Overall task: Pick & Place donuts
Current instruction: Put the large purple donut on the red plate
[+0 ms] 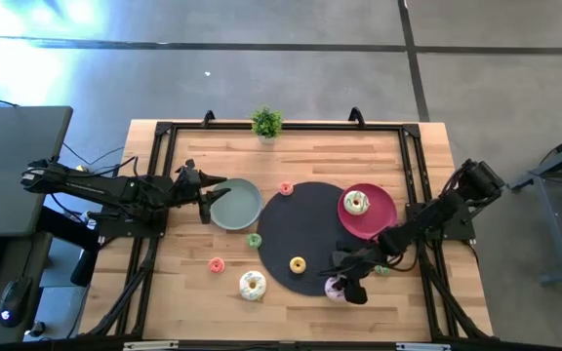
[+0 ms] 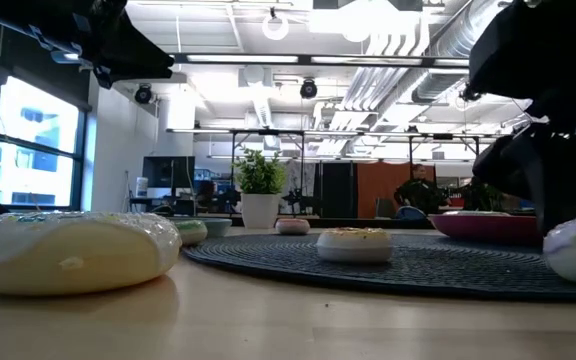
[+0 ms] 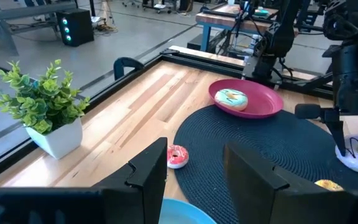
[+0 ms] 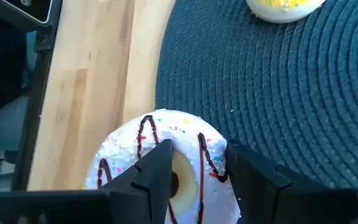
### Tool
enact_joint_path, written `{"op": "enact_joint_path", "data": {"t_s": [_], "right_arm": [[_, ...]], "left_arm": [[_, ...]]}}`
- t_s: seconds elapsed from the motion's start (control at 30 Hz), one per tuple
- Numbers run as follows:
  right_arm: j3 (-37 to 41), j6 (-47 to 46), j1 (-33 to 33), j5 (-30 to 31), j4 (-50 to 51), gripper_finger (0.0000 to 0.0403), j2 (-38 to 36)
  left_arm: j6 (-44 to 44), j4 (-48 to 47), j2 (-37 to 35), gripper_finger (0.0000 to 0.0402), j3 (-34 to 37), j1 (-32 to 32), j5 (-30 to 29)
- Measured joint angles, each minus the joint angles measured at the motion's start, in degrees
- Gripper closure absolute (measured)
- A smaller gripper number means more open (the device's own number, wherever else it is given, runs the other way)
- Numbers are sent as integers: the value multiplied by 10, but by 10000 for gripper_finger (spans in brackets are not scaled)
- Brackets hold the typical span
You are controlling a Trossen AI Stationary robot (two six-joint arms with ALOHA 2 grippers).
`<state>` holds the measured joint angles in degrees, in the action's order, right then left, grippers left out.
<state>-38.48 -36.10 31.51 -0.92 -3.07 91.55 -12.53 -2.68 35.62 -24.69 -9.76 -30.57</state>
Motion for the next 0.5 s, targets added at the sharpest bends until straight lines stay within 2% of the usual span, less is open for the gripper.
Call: {"op": "enact_joint_path", "data": {"t_s": [0.23, 0.5], "right_arm": [[-11, -8, 0, -78, 15, 232, 0], [-64, 83, 0, -39, 137, 210, 0]], "left_arm": [[0, 0, 0, 252, 0, 0, 0], [0, 0, 0, 252, 0, 0, -1]]}}
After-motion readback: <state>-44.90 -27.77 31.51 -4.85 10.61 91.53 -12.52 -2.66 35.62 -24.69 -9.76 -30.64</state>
